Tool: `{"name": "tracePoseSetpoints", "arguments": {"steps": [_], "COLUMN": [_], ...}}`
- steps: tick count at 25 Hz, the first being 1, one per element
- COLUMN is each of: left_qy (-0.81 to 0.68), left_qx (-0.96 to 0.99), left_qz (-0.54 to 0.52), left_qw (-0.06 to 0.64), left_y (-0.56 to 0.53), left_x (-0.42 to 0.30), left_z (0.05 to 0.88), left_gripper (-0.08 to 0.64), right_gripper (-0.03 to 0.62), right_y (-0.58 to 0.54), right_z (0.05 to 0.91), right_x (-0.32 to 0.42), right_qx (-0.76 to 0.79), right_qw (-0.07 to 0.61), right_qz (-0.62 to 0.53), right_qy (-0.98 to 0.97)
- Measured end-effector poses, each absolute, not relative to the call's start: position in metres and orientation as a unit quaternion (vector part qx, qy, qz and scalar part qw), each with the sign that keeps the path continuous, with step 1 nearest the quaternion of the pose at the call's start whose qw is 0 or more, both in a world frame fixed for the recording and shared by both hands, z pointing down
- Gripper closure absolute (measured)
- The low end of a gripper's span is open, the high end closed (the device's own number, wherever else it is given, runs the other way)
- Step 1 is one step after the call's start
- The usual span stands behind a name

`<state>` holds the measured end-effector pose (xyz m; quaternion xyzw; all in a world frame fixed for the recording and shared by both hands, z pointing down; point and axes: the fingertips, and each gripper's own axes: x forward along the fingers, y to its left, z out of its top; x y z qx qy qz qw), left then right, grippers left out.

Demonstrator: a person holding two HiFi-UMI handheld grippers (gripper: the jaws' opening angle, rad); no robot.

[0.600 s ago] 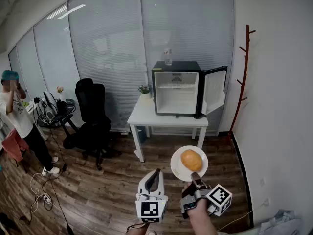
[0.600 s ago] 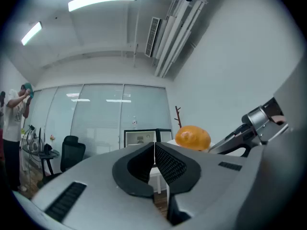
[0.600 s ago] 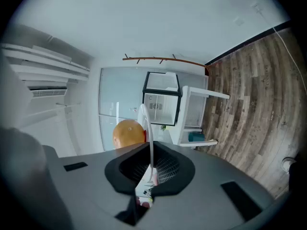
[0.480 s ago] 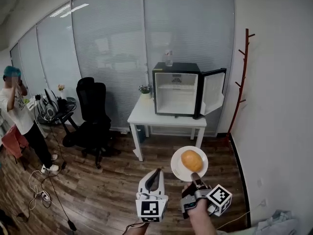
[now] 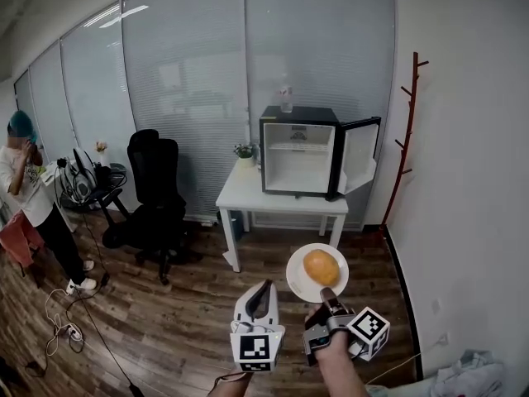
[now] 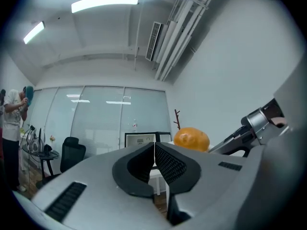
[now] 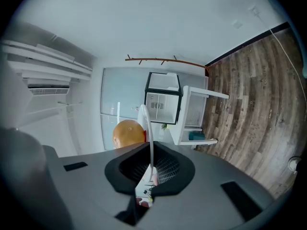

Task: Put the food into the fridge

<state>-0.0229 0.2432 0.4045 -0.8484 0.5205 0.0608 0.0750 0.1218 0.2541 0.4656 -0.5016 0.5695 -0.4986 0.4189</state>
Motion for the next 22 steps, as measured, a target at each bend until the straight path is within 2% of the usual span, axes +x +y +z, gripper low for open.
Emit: {"name": "tracePoseSetpoints", "arguments": {"steps": [13,22], "left_qy": [0.508,0.500], "left_qx": [-0.856,-0.860], "left_qz": [0.067,0.069], "left_qw": [0.074,0.073], "left_y": [0.176,0.139], "left_x": [-0.081,-0.095], "left_z": [0.405,0.407], "left_gripper": [0.531,0.531], "right_gripper": [0.555,0.554], "right_y": [0.193,0.157], "right_z": [0.466,0.471], "right_x": [0.073,0.058], "right_qx": [-0.519,-0.522], "right_qw": [0.426,0.432], "right_qz": [-0.484,-0.484], "right_qy": [0.561,0.554]}}
